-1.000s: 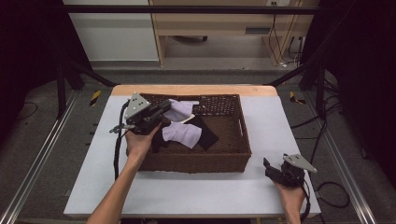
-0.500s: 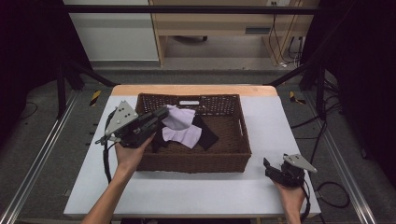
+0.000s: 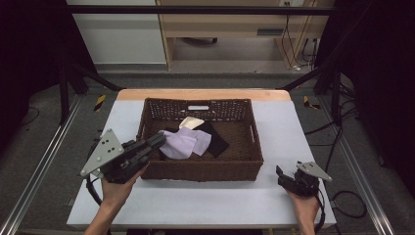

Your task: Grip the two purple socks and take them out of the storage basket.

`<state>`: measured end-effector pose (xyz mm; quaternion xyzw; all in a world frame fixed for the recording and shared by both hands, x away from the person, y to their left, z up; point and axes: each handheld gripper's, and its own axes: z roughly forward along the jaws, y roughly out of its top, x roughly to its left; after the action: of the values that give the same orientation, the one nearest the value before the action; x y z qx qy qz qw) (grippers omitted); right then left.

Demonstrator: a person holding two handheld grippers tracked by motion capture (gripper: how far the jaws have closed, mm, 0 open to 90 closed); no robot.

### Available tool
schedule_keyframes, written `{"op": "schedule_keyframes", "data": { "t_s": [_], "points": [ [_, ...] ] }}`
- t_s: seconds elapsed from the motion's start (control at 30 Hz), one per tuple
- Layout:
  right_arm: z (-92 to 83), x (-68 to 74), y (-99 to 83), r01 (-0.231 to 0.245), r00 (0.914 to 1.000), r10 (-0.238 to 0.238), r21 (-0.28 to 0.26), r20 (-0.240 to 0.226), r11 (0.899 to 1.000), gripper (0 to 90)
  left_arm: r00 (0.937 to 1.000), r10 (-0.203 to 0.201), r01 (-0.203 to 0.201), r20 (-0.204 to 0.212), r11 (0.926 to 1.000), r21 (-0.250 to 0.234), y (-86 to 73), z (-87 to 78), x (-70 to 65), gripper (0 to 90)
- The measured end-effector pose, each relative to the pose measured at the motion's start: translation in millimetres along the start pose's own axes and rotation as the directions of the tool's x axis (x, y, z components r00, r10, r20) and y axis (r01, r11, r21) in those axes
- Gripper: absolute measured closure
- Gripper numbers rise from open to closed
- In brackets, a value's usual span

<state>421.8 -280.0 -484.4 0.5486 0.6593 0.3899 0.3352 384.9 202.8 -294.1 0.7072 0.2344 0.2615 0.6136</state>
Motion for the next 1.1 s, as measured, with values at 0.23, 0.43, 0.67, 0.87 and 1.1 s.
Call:
{"op": "schedule_keyframes", "data": {
  "t_s": [0.23, 0.43, 0.67, 0.87, 1.1],
  "points": [
    [0.0, 0.4, -0.1, 0.002, 1.0, -0.002, 0.0, 0.001, 1.0, 21.1, 0.9993, -0.009, 0.008, 0.035, 0.9999, 0.006, -15.2, -14.9, -14.6, 86.9],
    [-0.1, 0.8, -0.2, 0.005, 1.0, -0.005, -0.002, 0.005, 1.0, 21.1, 0.9974, -0.016, 0.013, 0.07, 0.999, 0.044, -31.3, -21.4, -27.9, 86.9],
    [-0.2, 1.1, -0.2, 0.007, 1.0, -0.007, 0.0, 0.007, 1.0, 21.0, 0.9934, -0.053, 0.041, 0.102, 0.992, 0.12, -59.8, -17.2, -38.2, 87.0],
    [-0.3, 1.0, -0.2, 0.007, 1.0, -0.007, -0.001, 0.006, 1.0, 21.0, 0.9901, -0.079, 0.055, 0.115, 0.9781, 0.201, -83.1, -9.5, -43.4, 86.9],
    [-0.6, 1.5, -0.3, 0.014, 0.9999, -0.014, -0.004, 0.005, 1.0, 21.0, 0.986, -0.112, 0.07, 0.123, 0.9493, 0.307, -112.1, 6.3, -47.1, 86.9]
  ]
}}
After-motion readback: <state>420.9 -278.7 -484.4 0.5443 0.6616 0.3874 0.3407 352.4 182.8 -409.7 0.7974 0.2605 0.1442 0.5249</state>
